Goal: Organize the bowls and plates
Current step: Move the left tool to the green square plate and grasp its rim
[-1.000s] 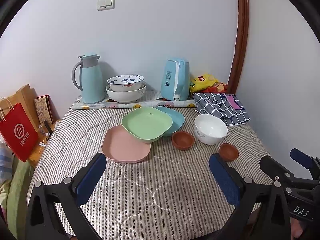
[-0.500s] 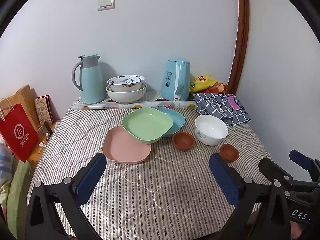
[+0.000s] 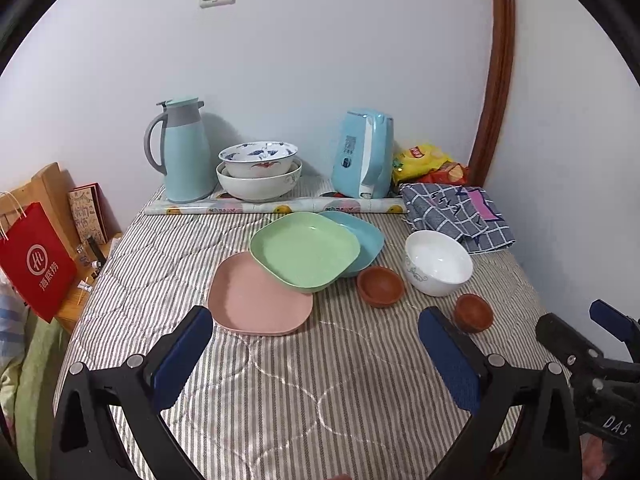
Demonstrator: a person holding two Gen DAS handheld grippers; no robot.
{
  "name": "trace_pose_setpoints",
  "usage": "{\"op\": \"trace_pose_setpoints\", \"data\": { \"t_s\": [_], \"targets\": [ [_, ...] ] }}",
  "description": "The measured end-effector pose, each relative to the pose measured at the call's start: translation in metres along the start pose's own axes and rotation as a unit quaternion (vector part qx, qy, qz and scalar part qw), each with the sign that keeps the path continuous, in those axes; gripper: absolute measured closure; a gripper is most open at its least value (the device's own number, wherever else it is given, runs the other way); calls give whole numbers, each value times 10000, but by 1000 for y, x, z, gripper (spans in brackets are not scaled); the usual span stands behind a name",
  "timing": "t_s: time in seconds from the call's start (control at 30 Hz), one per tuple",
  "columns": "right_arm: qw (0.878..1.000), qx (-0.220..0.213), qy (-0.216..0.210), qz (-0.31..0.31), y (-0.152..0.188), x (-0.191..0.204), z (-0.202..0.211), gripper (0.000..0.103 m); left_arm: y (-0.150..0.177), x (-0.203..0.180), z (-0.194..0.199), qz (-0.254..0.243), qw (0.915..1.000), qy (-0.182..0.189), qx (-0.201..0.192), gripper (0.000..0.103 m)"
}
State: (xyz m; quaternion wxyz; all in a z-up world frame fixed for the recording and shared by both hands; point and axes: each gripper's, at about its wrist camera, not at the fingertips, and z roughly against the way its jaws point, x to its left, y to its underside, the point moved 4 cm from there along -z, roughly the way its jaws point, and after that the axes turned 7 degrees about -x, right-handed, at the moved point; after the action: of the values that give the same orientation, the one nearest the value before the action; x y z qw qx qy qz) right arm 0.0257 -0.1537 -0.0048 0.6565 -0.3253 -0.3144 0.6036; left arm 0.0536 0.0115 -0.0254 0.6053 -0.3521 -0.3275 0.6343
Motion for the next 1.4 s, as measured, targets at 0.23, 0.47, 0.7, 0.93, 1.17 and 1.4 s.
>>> {"op": "trace_pose_setpoints", "data": {
  "t_s": [0.23,0.47,0.7,0.93,1.17,1.4],
  "targets": [
    [9999,98,-94,23,-11,8,-27,0,-8,13,-27,72,9998,-85,190,0],
    [9996,166,-214,-93,-22,12,-59,1,-12,25,-60,110,9989,-200,415,0],
    [9988,412,-248,83,-31,24,-103,6,-18,40,-97,134,9978,-304,574,0],
    [9971,599,-403,232,-41,43,-147,17,-25,59,-136,233,9961,-370,773,5],
    [9946,813,-573,296,-47,61,-190,22,-26,68,-174,170,9938,-440,1010,11],
    [9906,1111,-725,337,-44,77,-230,28,-28,76,-207,177,9924,-379,1155,17]
  ]
}}
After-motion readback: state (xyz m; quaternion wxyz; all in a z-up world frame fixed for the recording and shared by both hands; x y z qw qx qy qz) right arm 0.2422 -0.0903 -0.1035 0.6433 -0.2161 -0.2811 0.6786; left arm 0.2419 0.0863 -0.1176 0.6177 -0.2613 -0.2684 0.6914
